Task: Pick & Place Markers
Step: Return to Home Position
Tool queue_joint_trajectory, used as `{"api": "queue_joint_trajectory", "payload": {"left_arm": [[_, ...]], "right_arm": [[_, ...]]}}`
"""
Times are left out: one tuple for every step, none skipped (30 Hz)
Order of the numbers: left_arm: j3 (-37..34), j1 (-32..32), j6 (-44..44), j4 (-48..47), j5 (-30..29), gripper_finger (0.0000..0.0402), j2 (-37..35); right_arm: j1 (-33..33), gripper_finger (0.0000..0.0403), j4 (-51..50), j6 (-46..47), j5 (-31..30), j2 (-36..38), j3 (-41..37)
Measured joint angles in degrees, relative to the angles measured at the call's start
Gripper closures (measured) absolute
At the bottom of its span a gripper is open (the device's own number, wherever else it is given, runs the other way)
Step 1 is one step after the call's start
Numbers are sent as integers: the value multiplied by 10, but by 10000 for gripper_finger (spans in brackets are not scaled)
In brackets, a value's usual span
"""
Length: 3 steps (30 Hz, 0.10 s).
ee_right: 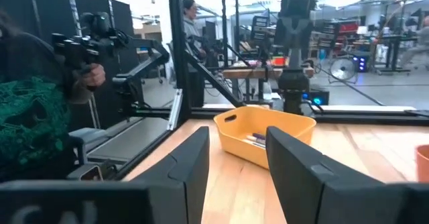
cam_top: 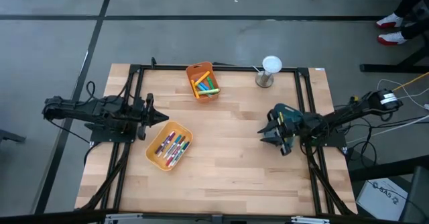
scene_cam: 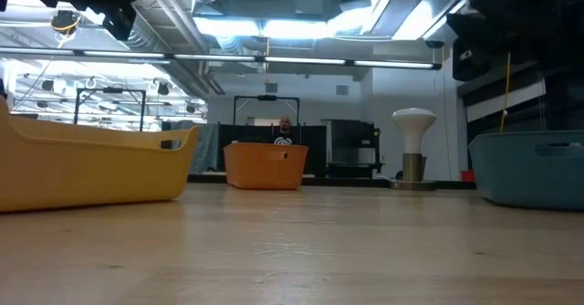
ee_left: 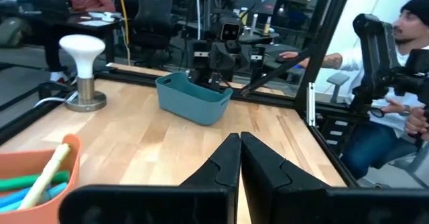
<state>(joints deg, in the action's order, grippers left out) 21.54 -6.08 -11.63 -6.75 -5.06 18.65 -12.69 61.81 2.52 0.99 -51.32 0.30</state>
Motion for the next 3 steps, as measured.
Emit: {"api": "queue_joint_trajectory", "payload": {"left_arm": [[0, 3, -3, -2, 0, 393, 0], [0, 6, -6, -6, 0, 394, 0], [0, 9, -7, -11, 0, 395, 0]], "right_arm": [[3, 256, -10, 0, 0, 9, 0], [5, 256, -22, -2, 0, 17, 0], [9, 256, -35, -4, 0, 26, 0]]}}
